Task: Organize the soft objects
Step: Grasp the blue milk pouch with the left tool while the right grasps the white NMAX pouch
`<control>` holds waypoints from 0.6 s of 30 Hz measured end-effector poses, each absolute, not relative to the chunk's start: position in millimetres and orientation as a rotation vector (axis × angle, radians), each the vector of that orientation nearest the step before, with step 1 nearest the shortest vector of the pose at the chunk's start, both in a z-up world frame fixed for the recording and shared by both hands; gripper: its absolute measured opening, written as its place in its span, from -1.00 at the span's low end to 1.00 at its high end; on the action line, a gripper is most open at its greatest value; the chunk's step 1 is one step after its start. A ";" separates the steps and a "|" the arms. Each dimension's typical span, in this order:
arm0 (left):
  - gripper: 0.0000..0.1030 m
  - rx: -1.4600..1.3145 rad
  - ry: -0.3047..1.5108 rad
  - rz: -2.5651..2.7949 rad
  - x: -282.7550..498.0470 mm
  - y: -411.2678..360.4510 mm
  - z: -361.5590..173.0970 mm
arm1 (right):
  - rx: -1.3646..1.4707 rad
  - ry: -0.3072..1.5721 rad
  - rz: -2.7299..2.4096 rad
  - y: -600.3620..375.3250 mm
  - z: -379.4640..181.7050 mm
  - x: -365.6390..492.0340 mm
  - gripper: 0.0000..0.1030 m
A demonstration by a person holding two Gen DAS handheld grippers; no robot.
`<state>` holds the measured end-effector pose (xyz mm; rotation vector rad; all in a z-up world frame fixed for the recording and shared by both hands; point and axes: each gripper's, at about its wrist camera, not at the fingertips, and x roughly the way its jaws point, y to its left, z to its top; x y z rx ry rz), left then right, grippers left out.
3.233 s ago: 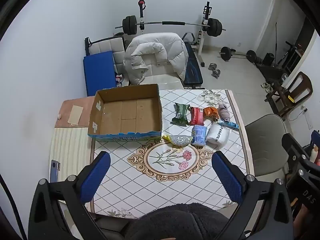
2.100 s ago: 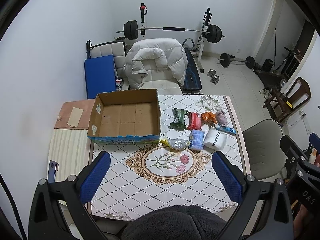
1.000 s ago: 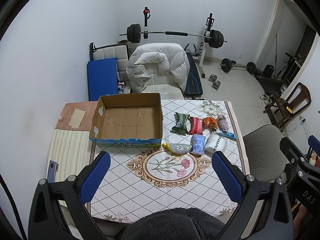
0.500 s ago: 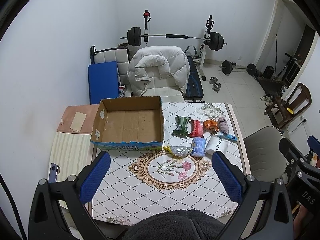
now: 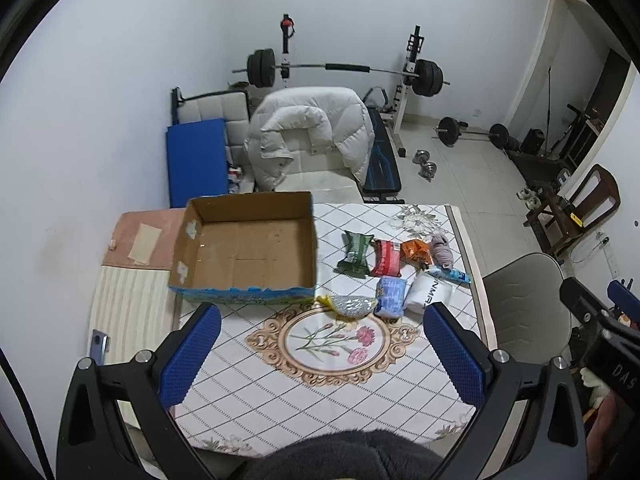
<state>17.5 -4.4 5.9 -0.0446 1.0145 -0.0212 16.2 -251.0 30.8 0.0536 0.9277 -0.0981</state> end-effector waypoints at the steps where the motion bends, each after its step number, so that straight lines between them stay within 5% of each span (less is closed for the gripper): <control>1: 1.00 -0.046 1.022 -0.022 29.1 -6.9 -1.7 | 0.073 0.936 -0.105 -260.4 24.2 26.9 1.00; 7: 1.00 0.050 1.175 -0.056 132.9 -48.3 -93.7 | 0.126 1.162 -0.158 -336.6 -78.7 120.5 1.00; 18: 1.00 0.176 1.604 -0.075 226.4 -111.2 -320.4 | 0.284 1.701 -0.164 -367.7 -390.4 246.1 1.00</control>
